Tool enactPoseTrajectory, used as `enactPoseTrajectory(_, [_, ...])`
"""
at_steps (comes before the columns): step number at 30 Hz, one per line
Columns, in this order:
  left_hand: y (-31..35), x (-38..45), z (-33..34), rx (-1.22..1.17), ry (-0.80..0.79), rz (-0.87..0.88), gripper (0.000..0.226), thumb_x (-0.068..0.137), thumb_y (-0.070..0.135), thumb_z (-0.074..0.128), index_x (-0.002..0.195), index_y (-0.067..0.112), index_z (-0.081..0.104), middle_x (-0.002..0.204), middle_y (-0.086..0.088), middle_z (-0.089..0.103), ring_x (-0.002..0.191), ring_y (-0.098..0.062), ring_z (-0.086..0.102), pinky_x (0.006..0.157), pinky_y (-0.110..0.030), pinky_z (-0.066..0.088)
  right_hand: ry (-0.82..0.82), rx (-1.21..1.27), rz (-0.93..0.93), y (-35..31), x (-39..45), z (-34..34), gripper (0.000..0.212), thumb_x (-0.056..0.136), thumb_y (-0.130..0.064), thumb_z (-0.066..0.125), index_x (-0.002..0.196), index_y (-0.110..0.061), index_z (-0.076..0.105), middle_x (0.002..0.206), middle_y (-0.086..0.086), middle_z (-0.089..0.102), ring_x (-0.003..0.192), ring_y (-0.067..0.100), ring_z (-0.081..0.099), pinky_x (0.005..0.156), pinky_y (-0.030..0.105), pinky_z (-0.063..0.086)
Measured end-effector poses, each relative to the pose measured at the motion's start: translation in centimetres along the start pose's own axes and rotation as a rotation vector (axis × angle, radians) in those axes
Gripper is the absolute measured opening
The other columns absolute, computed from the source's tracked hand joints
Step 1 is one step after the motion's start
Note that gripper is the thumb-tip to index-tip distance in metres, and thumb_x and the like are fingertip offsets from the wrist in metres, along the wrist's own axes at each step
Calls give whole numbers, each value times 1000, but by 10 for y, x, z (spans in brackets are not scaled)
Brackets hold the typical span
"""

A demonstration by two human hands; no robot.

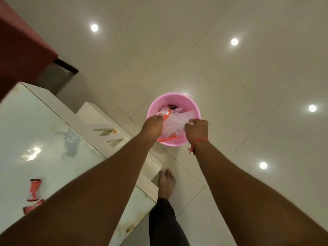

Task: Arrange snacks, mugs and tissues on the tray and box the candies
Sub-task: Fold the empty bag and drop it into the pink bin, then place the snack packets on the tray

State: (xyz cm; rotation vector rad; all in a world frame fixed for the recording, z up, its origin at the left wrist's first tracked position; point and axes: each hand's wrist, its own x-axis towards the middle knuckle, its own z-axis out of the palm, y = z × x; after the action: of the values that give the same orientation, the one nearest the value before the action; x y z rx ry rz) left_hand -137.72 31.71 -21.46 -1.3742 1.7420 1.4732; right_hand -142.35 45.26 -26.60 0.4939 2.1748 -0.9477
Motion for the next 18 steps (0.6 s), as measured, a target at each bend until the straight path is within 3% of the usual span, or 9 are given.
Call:
enactPoseTrajectory(2, [-5, 17, 9, 28, -34, 18, 33, 102, 20, 35, 119, 10, 61, 104, -13, 61, 91, -27, 56, 72, -29, 39, 10, -104, -77, -4, 17, 8, 33, 94, -8, 53, 126, 0, 56, 136, 14, 34, 102, 27, 56, 94, 21, 39])
enactPoseTrajectory(5, [-13, 32, 16, 102, -55, 36, 36, 96, 8, 38, 128, 12, 54, 89, -4, 57, 75, -16, 52, 59, -27, 37, -54, -247, -152, -2, 30, 32, 54, 96, -11, 52, 147, -4, 33, 153, 16, 19, 128, 33, 47, 112, 32, 32])
enactPoseTrajectory(6, [-16, 33, 17, 125, -54, 46, 41, 95, 6, 38, 134, 14, 49, 91, -3, 57, 76, -15, 52, 59, -27, 37, -105, -332, -161, 0, 30, 39, 64, 97, -12, 51, 153, -11, 21, 159, 16, 9, 135, 35, 40, 114, 37, 31])
enactPoseTrajectory(8, [-22, 30, 16, 148, -64, 54, 51, 95, 3, 38, 144, 17, 40, 113, -7, 61, 94, -23, 57, 73, -27, 42, -192, -484, -154, 7, 27, 51, 76, 98, -14, 49, 157, -28, 4, 164, 12, -9, 146, 38, 20, 118, 48, 26])
enactPoseTrajectory(11, [-29, 15, 9, 188, -96, 75, 54, 97, 6, 41, 149, 17, 35, 137, -13, 54, 120, -32, 54, 85, -29, 41, -155, -634, -231, 13, 15, 56, 76, 97, -17, 50, 156, -33, 5, 164, 13, -7, 149, 43, 5, 118, 56, 21])
enactPoseTrajectory(13, [-36, 2, -1, 208, -101, 115, 49, 97, 10, 42, 146, 18, 41, 134, -12, 57, 120, -32, 57, 85, -30, 44, -92, -707, -320, 9, -1, 53, 76, 96, -20, 53, 156, -32, 8, 164, 15, -2, 148, 43, 7, 118, 55, 23])
enactPoseTrajectory(16, [-41, -29, -28, 219, -73, 198, 37, 100, 18, 43, 137, 20, 49, 120, -2, 62, 109, -23, 62, 70, -19, 41, -32, -735, -417, -6, -30, 49, 74, 95, -21, 55, 155, -31, 13, 164, 15, 3, 148, 40, 13, 118, 54, 25])
enactPoseTrajectory(18, [-45, -56, -56, 199, -39, 236, 38, 101, 15, 44, 138, 17, 48, 124, -3, 60, 115, -23, 58, 74, -17, 40, -5, -748, -480, -19, -58, 55, 70, 96, -21, 52, 155, -30, 16, 163, 15, 11, 147, 37, 18, 117, 55, 27])
